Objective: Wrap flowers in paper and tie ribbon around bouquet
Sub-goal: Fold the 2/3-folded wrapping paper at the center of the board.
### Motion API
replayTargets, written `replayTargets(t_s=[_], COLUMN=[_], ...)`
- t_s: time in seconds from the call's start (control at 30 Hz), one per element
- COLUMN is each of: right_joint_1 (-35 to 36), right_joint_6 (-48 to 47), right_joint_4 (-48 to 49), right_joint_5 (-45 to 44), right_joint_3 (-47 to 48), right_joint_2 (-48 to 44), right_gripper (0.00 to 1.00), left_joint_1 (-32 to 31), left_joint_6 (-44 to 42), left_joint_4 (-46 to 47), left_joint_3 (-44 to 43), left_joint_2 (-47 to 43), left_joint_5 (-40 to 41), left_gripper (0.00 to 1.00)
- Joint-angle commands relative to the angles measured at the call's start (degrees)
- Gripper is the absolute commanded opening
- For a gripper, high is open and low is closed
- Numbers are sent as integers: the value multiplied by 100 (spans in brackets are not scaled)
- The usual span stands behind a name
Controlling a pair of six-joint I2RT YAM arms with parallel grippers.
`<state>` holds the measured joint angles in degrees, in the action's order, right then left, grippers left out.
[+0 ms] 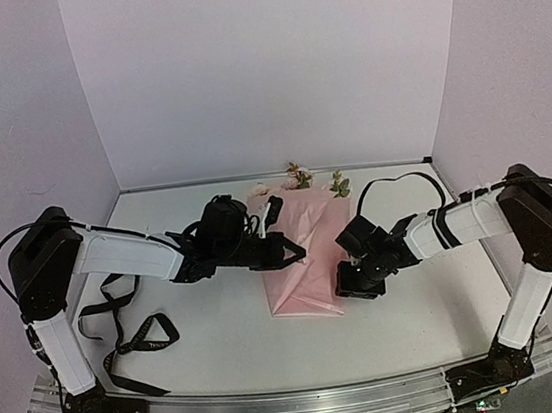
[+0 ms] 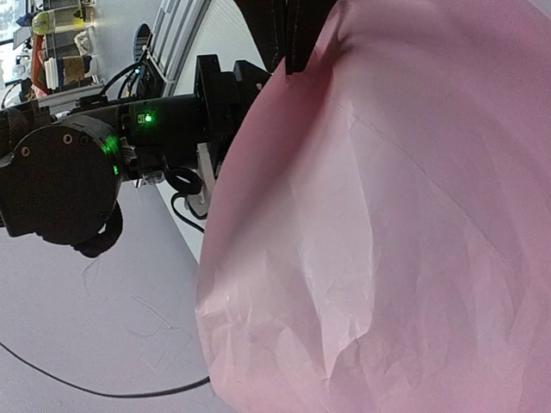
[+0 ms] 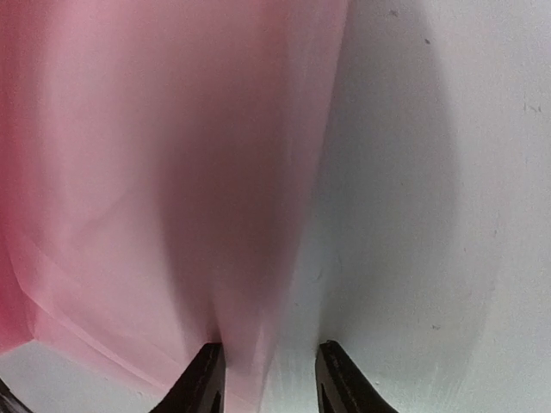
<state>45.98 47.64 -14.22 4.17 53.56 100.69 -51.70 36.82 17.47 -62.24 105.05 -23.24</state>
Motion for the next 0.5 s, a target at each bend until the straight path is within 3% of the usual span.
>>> replayTargets(t_s=[0.0, 0.47], right_joint_1=[-12, -10], right_joint_6=[-19, 135], right_joint_4=[75, 104], right_joint_5=[90, 64], right_joint_3=[350, 482], right_joint_2=[270, 274], right_gripper=[33, 30], left_joint_1=[-11, -8], left_joint_6=[-42, 467], left_joint_4=[203, 876], left_joint_3=[-402, -840], left_joint_2=[224, 1402], left_joint_5=[-329, -927], left_gripper=[0, 0])
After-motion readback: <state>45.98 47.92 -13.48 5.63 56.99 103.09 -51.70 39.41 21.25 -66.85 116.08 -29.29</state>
